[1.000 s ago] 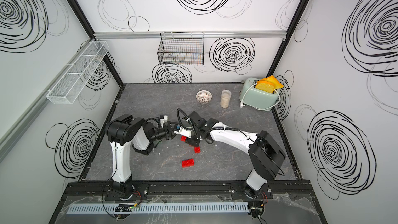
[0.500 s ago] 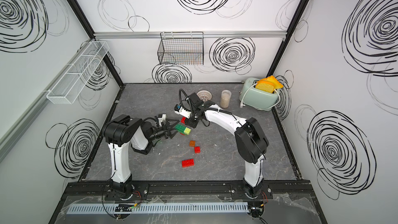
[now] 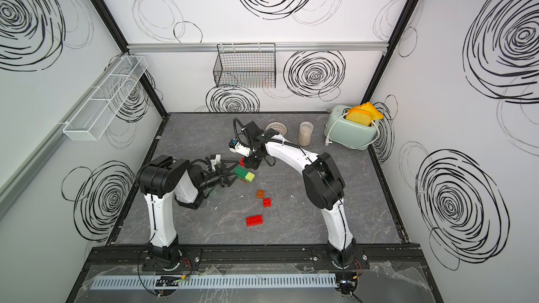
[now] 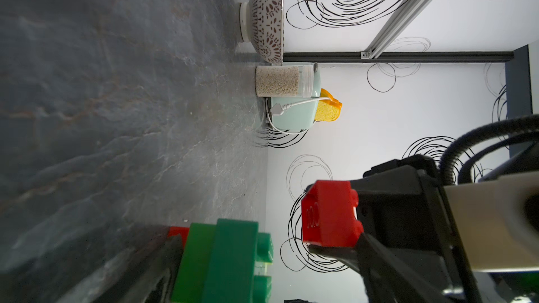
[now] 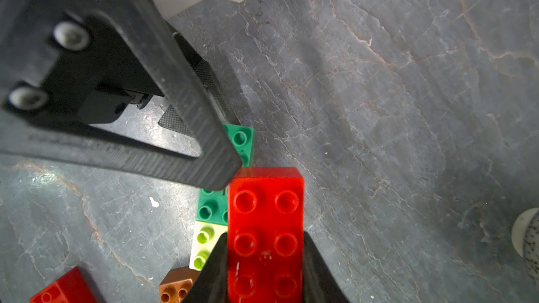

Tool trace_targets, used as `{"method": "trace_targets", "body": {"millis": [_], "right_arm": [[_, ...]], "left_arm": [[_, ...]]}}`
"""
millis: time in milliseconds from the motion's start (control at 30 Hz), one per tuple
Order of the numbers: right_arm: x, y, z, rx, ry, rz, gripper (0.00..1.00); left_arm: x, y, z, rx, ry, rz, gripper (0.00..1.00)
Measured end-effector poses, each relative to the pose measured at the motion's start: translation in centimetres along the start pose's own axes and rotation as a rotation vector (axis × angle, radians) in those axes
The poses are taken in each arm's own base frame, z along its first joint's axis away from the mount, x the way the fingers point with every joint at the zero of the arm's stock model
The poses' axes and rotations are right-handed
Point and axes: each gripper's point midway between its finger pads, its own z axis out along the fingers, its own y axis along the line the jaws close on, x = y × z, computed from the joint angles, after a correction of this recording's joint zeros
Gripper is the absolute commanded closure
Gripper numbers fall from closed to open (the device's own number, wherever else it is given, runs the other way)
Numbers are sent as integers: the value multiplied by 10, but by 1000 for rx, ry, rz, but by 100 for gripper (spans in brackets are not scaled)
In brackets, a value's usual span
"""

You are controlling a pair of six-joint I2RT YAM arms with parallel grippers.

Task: Assemble a heart with lego
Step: Assemble the lego brick with the lego brick.

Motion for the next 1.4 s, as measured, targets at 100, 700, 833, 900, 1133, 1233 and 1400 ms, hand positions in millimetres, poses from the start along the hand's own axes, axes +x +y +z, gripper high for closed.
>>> {"method": "trace_targets", "body": {"millis": [100,700,833,900,1133,1233,1400], "right_arm": [[-3,0,2,-5,13,7,74],[-16,32,18,-85,25,27,74],[-16,32,18,-85,29,43,74],[-16,30,18,-82,28,52,74],[-14,30,19,-82,34,65,74],[-14,30,20,-82,35,65,74],[-15,30,20,-81,31,64,74]], "left_arm": [[-1,0,-1,0,-4,-3,3],[3,-1,1,-3,-9,2,3],[8,-1,3,-4,1,3,3],[10,-1,4,-5,6,3,3],[11,-1,3,-10,-3,0,3],[11,-1,3,-10,-4,0,3],[9,0,1,-12,-11,-4,3]]}}
